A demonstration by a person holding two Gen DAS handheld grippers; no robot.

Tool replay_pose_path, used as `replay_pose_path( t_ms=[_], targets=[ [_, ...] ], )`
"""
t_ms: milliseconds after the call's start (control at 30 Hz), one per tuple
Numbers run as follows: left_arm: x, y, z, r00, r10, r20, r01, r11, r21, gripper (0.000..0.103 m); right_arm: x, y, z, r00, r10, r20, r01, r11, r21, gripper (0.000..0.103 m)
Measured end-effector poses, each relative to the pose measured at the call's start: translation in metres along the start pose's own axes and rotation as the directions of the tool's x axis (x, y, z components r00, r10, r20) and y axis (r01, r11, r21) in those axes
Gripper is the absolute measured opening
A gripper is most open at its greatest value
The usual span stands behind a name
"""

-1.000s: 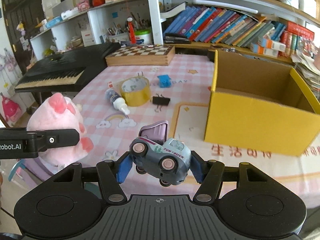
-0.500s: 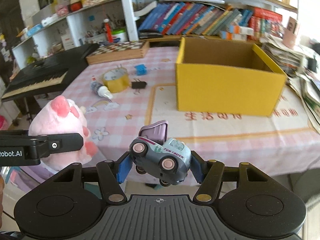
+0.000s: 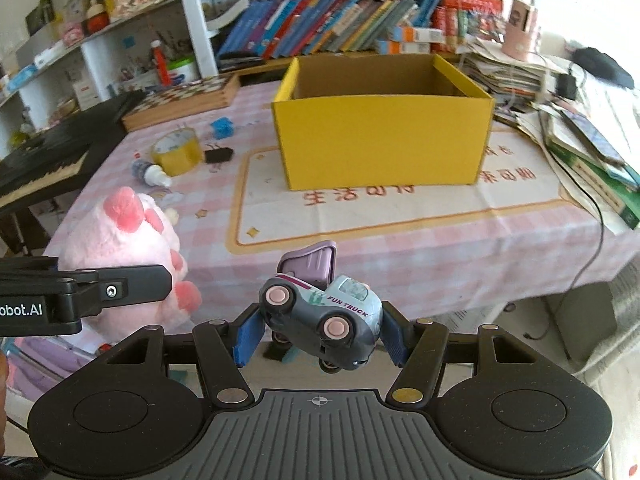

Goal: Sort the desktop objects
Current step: 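Lift the pig and truck and carry both toward the yellow box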

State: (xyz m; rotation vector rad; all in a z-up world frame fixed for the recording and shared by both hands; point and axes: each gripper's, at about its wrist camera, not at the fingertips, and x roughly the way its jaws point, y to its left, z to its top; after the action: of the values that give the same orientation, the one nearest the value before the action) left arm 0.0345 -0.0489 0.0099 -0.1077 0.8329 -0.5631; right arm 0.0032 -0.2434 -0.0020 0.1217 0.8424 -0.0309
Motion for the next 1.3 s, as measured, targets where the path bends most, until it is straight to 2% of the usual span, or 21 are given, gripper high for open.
replay_pose_path(
  t_ms=[367,567,800,1000,1300],
  targets=[
    [0.02,-0.027,0.008,0.996,-0.074,-0.047,0.078,0.993,0.088,0.07,-0.004,-0.024,-0.002,0.999,-0.05,0.0,0.05,0.997,0.058,0.062],
    [0.028,-0.043,0.016,0.992,-0.113,-0.06,0.122,0.978,0.17,0.07,-0.005,-0.031,0.002,0.999,-0.05,0.005,0.05,0.997,0.057,0.062],
    [0.039,-0.057,0.027,0.986,-0.148,-0.079,0.162,0.962,0.219,0.07,-0.001,-0.043,0.008,0.998,-0.056,-0.006,0.056,0.995,0.081,0.062],
    [0.047,-0.057,0.036,0.985,-0.151,-0.086,0.166,0.963,0.212,0.07,0.003,-0.054,0.015,0.998,-0.065,-0.001,0.065,0.992,0.108,0.062],
    [0.058,-0.054,0.06,0.988,-0.136,-0.078,0.15,0.964,0.219,0.07,0.019,-0.058,0.043,0.999,-0.044,0.017,0.043,0.997,0.072,0.062]
  ],
)
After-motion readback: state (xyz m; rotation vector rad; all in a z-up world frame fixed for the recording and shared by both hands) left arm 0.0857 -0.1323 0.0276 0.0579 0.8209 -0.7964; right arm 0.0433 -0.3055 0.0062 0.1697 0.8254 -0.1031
